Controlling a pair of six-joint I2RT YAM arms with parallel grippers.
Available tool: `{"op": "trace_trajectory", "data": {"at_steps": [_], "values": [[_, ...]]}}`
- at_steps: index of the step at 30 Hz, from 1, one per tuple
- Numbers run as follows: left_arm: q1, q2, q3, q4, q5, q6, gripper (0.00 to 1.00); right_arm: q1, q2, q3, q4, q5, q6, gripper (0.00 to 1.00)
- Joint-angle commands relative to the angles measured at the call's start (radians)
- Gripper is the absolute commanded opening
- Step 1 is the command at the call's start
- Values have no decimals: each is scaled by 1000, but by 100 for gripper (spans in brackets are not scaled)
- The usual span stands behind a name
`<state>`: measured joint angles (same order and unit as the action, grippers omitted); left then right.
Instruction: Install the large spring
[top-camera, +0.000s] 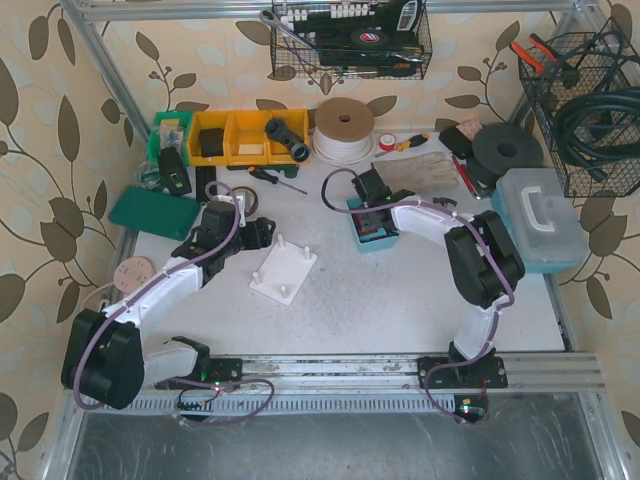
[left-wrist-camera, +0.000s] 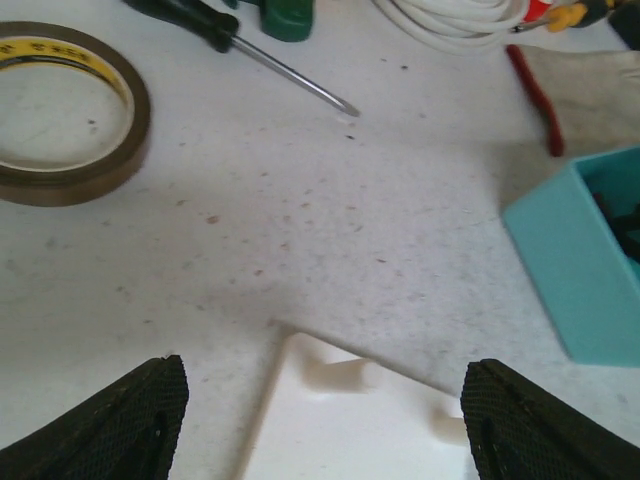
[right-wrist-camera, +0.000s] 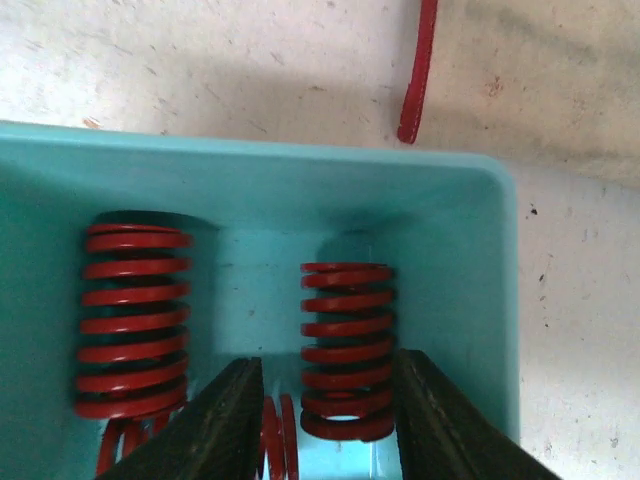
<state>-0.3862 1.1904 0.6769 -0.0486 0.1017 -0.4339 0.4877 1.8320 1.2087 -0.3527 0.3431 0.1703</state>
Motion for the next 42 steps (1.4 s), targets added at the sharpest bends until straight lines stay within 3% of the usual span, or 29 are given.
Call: {"op": "trace_trajectory", "data": {"at_steps": [1, 7, 17, 31, 42], "values": [[-7, -9, -52, 144, -125, 85, 78, -7, 50, 65, -58, 61, -3, 39], [-31, -37, -111, 203, -213, 132, 79, -11, 99, 87, -87, 64, 28, 35], [-33, -72, -131, 218, -220, 129, 79, -11, 158, 113, -101, 63, 55, 35], [-34, -78, -125, 202, -232, 126, 86, -20, 192, 114, -102, 36, 67, 42], [-36, -81, -123, 202, -232, 123, 87, -24, 150, 147, -89, -11, 46, 25]]}}
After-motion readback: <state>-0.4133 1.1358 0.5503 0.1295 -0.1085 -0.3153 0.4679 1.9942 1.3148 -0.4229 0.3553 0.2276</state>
